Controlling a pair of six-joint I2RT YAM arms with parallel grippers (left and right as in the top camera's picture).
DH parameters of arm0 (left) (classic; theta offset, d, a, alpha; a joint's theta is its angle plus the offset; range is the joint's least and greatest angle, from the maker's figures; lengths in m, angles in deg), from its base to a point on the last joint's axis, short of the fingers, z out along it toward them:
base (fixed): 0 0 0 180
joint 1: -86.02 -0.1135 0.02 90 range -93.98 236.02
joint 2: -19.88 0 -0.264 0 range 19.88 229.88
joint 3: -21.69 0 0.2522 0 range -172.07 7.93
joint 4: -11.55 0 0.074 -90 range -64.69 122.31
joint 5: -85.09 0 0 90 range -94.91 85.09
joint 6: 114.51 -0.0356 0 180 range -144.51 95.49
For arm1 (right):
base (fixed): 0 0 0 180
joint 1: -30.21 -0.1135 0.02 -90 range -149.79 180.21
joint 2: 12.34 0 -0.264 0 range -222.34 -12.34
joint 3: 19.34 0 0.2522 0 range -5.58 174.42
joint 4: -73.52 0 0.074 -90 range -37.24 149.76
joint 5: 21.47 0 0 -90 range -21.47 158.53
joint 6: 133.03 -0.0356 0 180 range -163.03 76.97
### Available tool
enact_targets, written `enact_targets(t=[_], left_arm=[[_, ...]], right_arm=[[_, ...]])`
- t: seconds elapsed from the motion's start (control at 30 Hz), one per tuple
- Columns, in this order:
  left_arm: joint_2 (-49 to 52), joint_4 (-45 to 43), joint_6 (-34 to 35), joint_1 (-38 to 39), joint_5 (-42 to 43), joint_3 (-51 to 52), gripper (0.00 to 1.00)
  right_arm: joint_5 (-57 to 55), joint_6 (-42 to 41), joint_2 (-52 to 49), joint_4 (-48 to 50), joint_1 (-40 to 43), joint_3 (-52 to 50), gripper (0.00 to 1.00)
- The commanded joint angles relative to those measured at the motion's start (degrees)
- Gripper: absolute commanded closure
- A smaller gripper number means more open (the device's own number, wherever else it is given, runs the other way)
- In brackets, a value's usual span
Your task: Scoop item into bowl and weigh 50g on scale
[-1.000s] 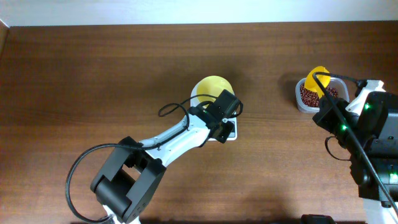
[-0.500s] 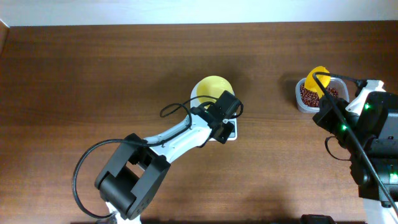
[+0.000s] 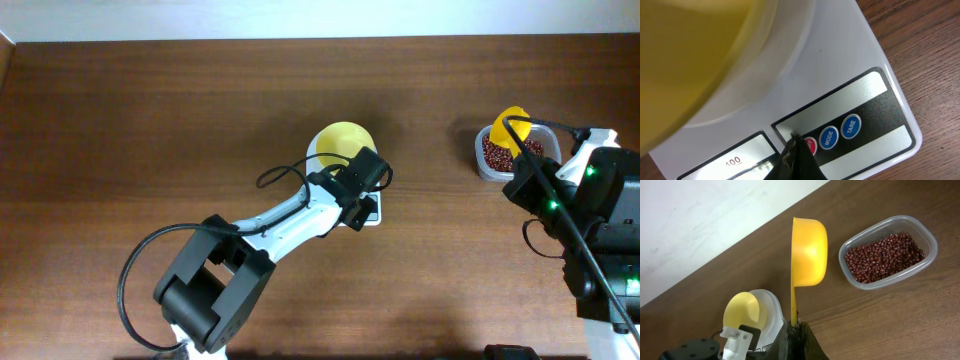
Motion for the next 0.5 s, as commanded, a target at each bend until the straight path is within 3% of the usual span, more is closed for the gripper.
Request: enact_targets(t=[0.0, 0.47], left_arm=[[2.47, 0.59, -0.72, -0.15, 0.61, 0.35, 1.0], [2.47, -0.04, -0.72, -0.15, 4.57, 0.35, 1.0]], right_arm=[[0.09, -0.04, 0.2, 0.15, 0.26, 0.85, 0.96], [0.11, -0.04, 0.2, -0.68, 0.26, 0.85, 0.96]])
